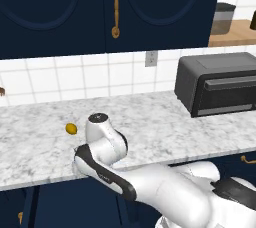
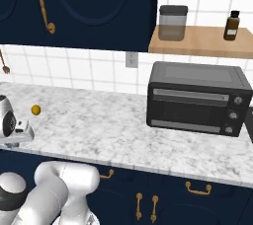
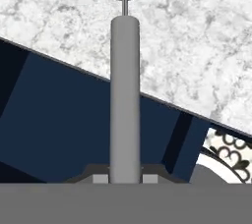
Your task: Pick the peeler from the drawer and place it on the counter.
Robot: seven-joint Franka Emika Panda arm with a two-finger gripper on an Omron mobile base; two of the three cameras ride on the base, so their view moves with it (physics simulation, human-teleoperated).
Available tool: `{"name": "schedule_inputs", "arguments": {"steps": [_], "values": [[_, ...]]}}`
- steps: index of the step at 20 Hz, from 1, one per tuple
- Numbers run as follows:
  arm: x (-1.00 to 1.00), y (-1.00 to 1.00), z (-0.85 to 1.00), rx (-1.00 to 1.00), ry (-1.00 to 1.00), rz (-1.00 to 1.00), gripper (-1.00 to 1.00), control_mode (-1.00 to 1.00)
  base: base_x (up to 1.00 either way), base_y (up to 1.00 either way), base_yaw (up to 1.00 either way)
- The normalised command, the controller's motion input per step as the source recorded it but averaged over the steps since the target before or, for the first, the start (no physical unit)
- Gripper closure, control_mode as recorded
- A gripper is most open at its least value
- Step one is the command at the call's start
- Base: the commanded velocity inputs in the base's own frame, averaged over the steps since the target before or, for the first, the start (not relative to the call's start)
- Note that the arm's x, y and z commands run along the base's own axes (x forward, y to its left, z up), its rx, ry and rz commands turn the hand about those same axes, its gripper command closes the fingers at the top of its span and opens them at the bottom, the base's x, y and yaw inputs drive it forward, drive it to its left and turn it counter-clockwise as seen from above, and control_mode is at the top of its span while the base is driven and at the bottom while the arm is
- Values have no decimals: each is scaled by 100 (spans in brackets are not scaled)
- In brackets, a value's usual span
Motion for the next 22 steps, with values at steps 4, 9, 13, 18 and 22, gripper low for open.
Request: {"name": "schedule_inputs", "arguments": {"steps": [4, 9, 13, 18, 22], "values": [[98, -71, 0, 0, 11, -1, 100, -100, 0, 0, 0], [79, -24, -20, 0, 2, 0, 100, -100, 0, 0, 0], [57, -3, -65, -1, -2, 0, 100, -100, 0, 0, 0], [44, 0, -60, -1, -3, 0, -100, -100, 0, 0, 0], [6, -1, -12, 0, -2, 0, -100, -100, 0, 0, 0]]}}
